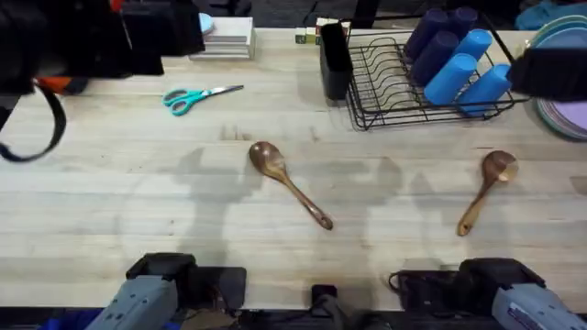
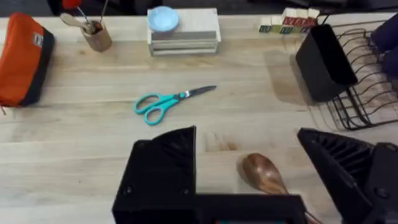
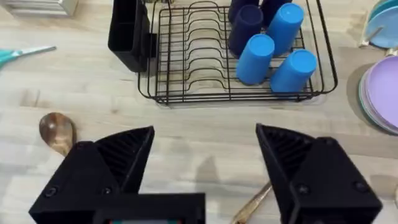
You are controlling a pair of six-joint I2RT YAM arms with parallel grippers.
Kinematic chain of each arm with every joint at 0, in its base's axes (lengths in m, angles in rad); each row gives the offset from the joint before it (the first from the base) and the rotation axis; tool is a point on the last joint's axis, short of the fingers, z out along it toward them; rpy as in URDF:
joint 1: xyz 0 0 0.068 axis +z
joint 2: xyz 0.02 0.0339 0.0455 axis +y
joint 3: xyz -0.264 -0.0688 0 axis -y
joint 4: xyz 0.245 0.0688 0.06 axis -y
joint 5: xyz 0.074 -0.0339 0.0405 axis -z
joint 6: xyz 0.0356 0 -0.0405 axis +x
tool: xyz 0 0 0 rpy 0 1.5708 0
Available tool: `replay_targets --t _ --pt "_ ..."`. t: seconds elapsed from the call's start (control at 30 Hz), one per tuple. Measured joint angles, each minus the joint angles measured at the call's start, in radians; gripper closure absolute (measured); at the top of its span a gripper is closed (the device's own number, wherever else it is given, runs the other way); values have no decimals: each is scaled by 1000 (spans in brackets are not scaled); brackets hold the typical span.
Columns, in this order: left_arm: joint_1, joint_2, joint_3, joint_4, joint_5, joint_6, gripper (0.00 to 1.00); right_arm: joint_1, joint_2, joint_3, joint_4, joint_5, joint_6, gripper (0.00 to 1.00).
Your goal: Pick up the spoon on the table one by one and put them onto the rack
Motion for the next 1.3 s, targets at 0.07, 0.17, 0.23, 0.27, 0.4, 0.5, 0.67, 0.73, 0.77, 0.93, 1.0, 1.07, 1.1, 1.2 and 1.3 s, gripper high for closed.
replay_targets --t 0.07,0.17,0.23,0.27,0.4,0.5,0.67,0.73,0.77,0.93,1.0,1.07,1.1,1.2,1.3 --pt "0 36 32 -32 1 0 8 0 30 22 -6 0 0 7" --pt "0 74 50 -61 2 0 8 0 51 29 -9 0 0 7" --pt "0 87 51 -77 2 0 8 0 52 29 -11 0 0 7" --pt "0 92 51 -81 2 0 8 0 52 29 -11 0 0 7" --pt "0 97 51 -84 2 0 8 0 52 30 -11 0 0 7" --pt "0 97 51 -84 2 0 8 0 52 31 -30 0 14 7" --pt "0 97 51 -84 2 0 7 0 52 32 -106 26 40 7" --pt "0 97 51 -84 2 0 7 0 52 33 -140 65 67 7" --pt "0 97 51 -84 2 0 7 0 52 33 -159 89 85 7" --pt "0 97 51 -84 2 0 8 0 52 33 -259 247 209 7" --pt "0 97 51 -84 2 0 8 0 52 33 -316 354 298 7" --pt "0 97 51 -84 2 0 8 0 52 33 -330 394 326 7" --pt "0 97 51 -84 2 0 8 0 52 33 -337 412 339 7" --pt "0 97 51 -84 2 0 8 0 47 33 -345 463 379 7" --pt "0 97 51 -84 2 0 7 -13 41 33 -347 479 398 7"
